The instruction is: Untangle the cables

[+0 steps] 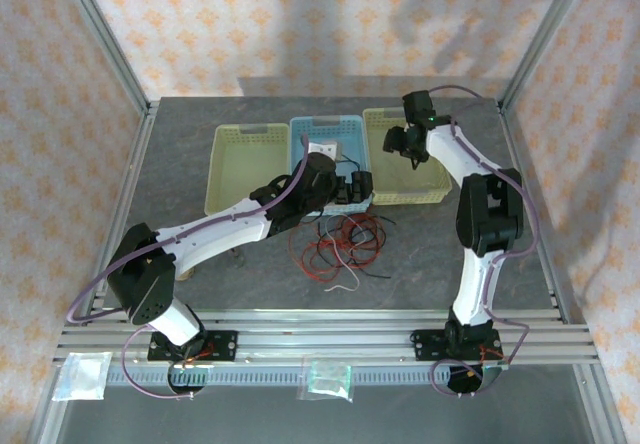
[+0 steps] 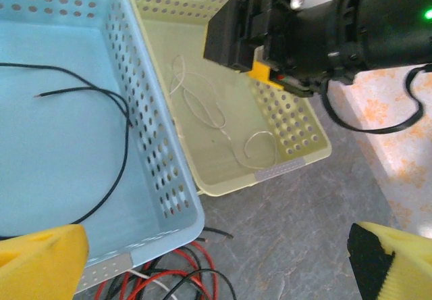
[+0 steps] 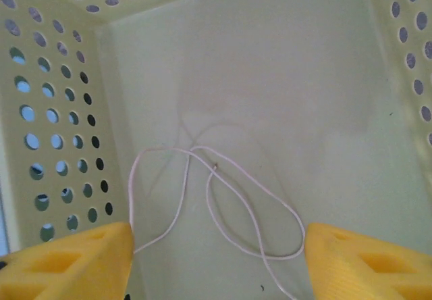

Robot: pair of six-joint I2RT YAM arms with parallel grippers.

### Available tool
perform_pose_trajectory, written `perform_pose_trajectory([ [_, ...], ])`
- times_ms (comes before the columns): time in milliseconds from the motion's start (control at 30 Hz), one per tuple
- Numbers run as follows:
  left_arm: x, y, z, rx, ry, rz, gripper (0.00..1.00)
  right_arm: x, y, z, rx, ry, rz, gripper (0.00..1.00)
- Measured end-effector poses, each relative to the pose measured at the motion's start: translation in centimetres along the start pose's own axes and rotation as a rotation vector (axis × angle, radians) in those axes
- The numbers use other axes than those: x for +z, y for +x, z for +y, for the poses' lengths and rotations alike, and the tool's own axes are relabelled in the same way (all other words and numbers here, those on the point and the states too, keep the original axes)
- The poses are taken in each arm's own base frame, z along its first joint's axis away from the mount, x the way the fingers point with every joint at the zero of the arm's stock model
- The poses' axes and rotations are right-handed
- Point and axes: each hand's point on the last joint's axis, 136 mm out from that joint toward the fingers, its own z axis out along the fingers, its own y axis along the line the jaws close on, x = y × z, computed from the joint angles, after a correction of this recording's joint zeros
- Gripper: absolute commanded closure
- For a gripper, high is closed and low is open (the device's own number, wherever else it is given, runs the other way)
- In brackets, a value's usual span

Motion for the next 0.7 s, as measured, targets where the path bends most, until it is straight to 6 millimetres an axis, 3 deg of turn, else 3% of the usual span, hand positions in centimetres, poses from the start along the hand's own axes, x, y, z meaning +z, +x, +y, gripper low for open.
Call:
perform_pose_trajectory([
  [100,0.0,0.5,0.7,0.0,-0.033,0.019,0.04,-2.0,-0.8,0.7,-0.001,-0.04,-0.038,0.3],
  [333,-1.0,1.5,3.1,0.007,-0.146,0.056,0.12,-10.2,-0.9,3.6,-0.005,-0.208,-0.179,0.35],
  [467,-3.3,1.5,4.2,0.0,-0.186,0.049,0.22,-12.6,1.5,6.8,-0.046,-0.302,-0.189,0.37],
  [700,-7.3,3.7,7.1,-0.043,-0.221,0.054,0.27,-14.0,7.9,10.8,-0.118,-0.41,-0.12,0.38],
])
